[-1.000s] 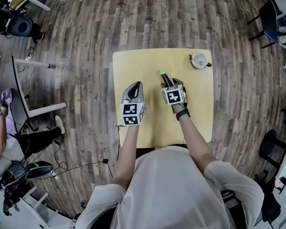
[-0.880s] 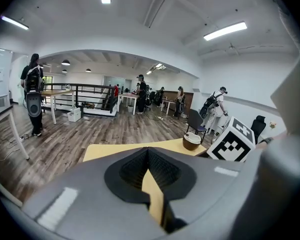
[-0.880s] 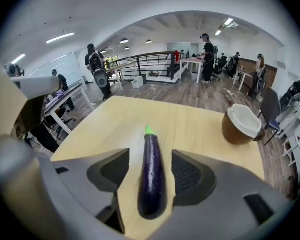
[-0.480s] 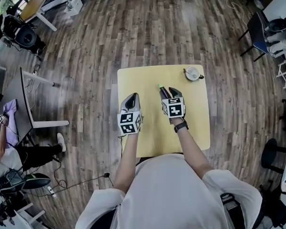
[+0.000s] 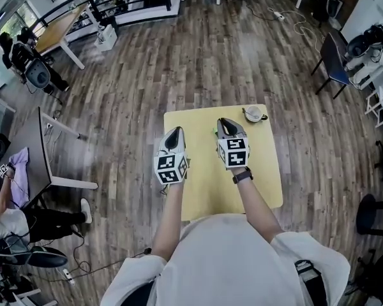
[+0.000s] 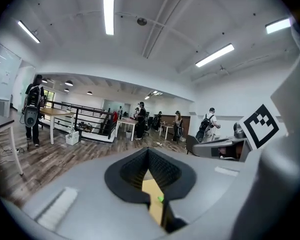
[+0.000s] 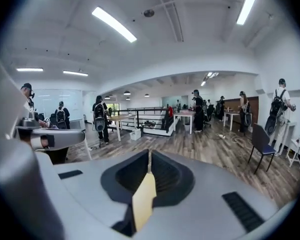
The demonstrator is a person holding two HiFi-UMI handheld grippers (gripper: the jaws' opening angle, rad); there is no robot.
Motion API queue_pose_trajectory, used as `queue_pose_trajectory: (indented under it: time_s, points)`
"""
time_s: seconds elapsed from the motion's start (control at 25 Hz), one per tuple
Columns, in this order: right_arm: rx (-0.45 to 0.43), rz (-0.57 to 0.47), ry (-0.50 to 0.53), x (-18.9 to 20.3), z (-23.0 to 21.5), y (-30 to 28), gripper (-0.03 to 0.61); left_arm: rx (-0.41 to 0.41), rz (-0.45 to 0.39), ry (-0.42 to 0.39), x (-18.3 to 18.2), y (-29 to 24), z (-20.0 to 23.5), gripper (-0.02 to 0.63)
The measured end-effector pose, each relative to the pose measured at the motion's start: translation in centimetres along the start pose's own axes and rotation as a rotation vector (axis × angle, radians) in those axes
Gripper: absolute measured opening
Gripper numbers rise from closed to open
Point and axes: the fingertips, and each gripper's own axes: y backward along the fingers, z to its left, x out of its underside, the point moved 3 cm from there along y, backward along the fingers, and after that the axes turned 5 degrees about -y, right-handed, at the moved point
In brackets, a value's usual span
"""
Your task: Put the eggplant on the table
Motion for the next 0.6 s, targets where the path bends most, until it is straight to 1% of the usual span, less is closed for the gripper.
queue_pose_trajectory:
  time_s: [0.16, 0.28, 0.4, 0.52, 0.6]
  points:
    - [0.0, -0.108, 0.004, -3.4, 1.2, 2.3, 0.012, 0.014, -0.059, -0.033, -3.0, 1.5, -0.3, 0.006]
    - [-0.001, -0.146, 0.014, -5.0, 1.8, 3.6, 0.011, 0.02, -0.119, -0.036, -5.3, 2.4, -0.6, 0.006]
    - [-0.006, -0.184, -0.005, -6.3, 2.5, 4.9, 0.011, 0.025, -0.179, -0.049, -7.4, 3.5, -1.1, 0.006]
    - [-0.011, -0.226, -0.012, -8.0, 3.0, 6.0, 0.009, 0.028, -0.21, -0.075, -9.0, 4.2, -1.3, 0.006]
    - [-0.012, -0.25, -0.004, -9.1, 3.3, 6.5, 0.009, 0.025, -0.214, -0.093, -9.8, 4.4, -1.3, 0.006]
